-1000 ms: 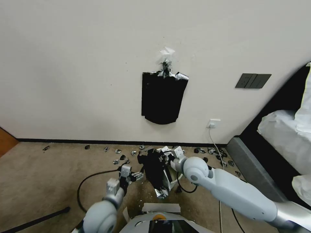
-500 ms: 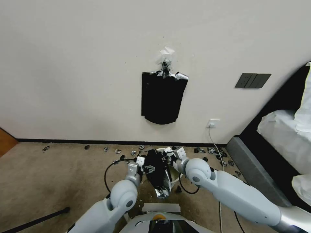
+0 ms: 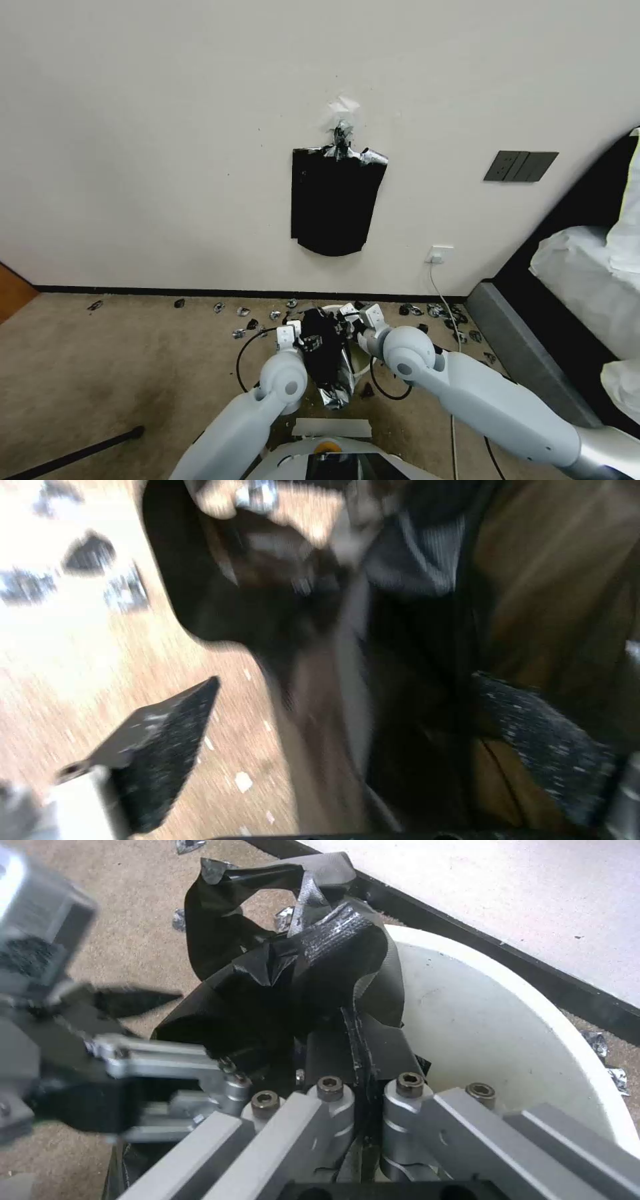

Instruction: Place a trash bag onto the trash bin.

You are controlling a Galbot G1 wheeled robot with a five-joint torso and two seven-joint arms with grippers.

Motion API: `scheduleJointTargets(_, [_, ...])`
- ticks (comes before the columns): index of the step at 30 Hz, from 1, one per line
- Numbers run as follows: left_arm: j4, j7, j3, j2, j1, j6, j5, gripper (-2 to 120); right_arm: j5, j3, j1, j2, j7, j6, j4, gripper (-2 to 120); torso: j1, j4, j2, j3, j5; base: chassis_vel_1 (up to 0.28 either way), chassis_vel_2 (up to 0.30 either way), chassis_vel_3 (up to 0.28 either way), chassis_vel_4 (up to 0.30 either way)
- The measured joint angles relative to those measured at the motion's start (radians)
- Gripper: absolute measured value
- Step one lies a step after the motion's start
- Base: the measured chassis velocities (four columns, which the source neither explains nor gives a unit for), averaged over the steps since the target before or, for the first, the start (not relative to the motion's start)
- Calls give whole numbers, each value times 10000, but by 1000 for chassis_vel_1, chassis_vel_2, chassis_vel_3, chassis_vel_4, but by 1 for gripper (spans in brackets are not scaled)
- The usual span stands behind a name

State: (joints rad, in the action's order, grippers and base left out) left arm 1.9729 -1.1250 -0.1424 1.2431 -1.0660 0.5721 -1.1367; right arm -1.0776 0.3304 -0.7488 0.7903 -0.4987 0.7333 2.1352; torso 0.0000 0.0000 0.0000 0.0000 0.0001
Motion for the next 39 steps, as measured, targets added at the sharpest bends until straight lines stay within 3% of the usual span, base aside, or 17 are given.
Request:
scheduleJointTargets(14, [-363, -317, 98, 557, -103, -16, -211, 38, 190, -221, -402, -16, 193, -11, 9, 0, 0, 1, 0, 0, 0, 0, 0, 0, 0])
scheduleJointTargets(24, [-358, -483, 298, 454, -110, -62, -561, 3, 349, -312, -604, -14, 242, -50, -16, 0, 0, 1, 0, 0, -1, 0, 0, 0, 0])
scheduleJointTargets(31, [-414, -355, 312, 326, -26, -218, -591, 1, 827, -403, -851, -27, 401, -260, -18, 0, 0, -3, 0, 0, -5, 0, 0, 0, 0])
scheduleJointTargets(34, [-302, 322, 234, -32, -74, -336, 135, 1, 1496, -500, -980, -54, 554, -705, 16, 0, 0, -3, 0, 0, -5, 0, 0, 0, 0])
scheduleJointTargets(35, [-185, 864, 198, -244, -113, -349, 591, 1, 1816, -520, -991, -72, 597, -1011, 19, 0, 0, 0, 0, 1, -1, 0, 0, 0, 0])
scheduleJointTargets(36, [-185, 864, 198, -244, -113, -349, 591, 1, 1816, -520, -991, -72, 597, -1011, 19, 0, 0, 0, 0, 1, -1, 0, 0, 0, 0])
scheduleJointTargets(38, [92, 1985, 128, -659, -197, -377, 1530, 1, 2519, -533, -934, -143, 693, -1617, -25, 0, 0, 2, 0, 1, 1, 0, 0, 0, 0])
scheduleJointTargets(39, [92, 1985, 128, -659, -197, -377, 1530, 1, 2519, -533, -934, -143, 693, -1617, -25, 0, 0, 2, 0, 1, 1, 0, 0, 0, 0])
